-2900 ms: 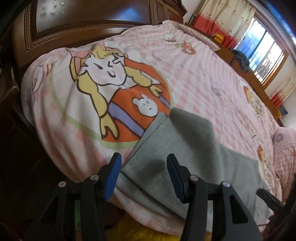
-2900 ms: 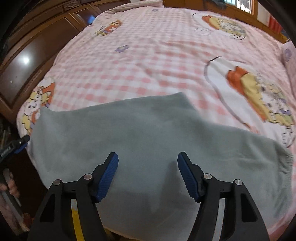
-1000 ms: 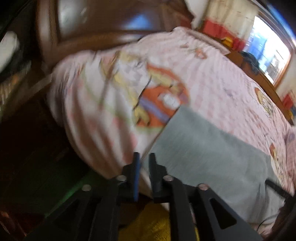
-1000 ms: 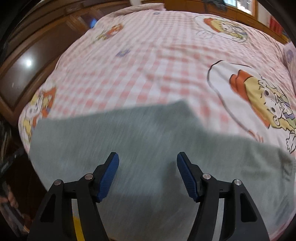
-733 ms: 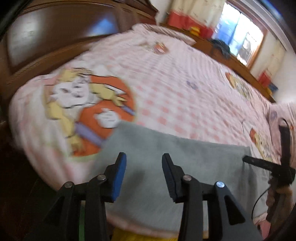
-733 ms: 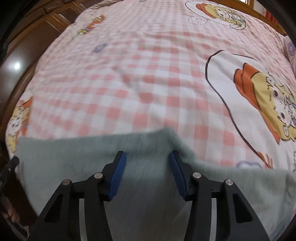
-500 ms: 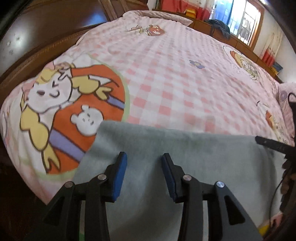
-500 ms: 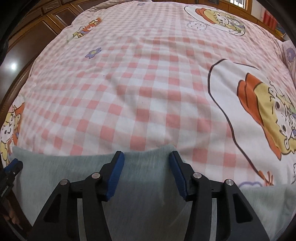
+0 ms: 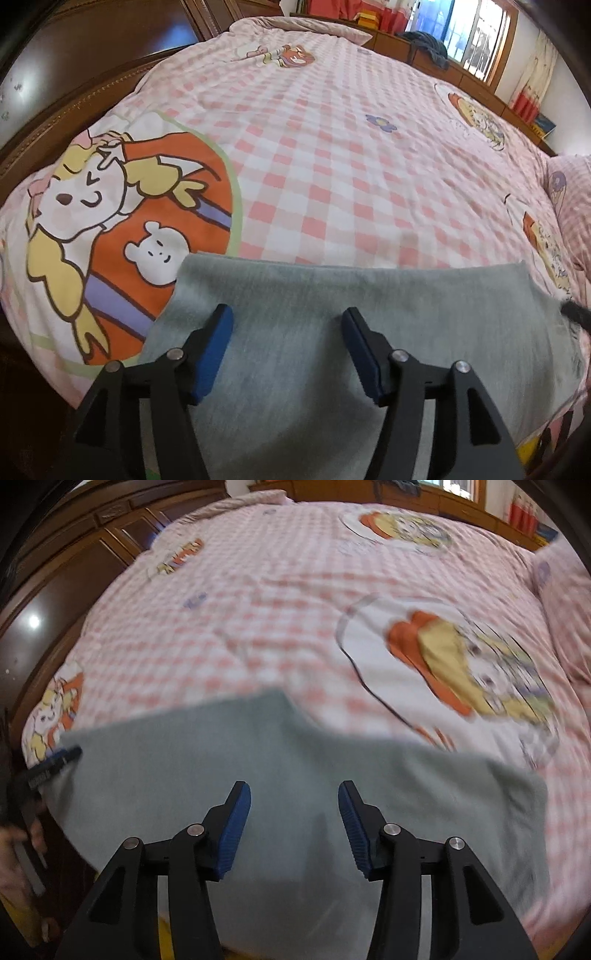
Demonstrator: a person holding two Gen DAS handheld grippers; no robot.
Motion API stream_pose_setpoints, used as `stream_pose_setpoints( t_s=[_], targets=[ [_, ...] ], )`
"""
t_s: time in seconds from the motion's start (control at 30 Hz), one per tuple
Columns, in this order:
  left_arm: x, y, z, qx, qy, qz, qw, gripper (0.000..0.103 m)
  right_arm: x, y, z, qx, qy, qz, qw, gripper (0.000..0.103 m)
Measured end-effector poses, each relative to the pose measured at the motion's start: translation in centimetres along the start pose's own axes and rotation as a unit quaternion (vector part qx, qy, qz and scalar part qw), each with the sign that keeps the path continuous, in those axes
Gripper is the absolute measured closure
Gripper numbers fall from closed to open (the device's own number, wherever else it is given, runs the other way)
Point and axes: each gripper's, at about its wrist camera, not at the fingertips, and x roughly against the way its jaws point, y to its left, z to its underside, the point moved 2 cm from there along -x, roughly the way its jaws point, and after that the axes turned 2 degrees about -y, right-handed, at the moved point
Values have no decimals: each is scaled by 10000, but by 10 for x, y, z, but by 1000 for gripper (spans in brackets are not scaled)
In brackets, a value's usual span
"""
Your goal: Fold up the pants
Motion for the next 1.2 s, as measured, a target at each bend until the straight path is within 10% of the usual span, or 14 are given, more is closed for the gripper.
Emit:
stream_pose_setpoints(
  t_s=[0.3,0.53,0.83,1.2],
  targets=[
    [29,13,13,382,62,190,9991,38,-16,-20,45,-154,500,139,9985,50],
    [37,41,22,261,84,-149,9995,38,-27,-11,53,-219,203,44,9995,17],
    [31,73,34,524,74,143,9985,34,-38,-2,48,-194,466,233,9985,0],
    [33,85,39,571,-42,693,9959,34,-14,35,37,116,391,-4,9992,20]
  ],
)
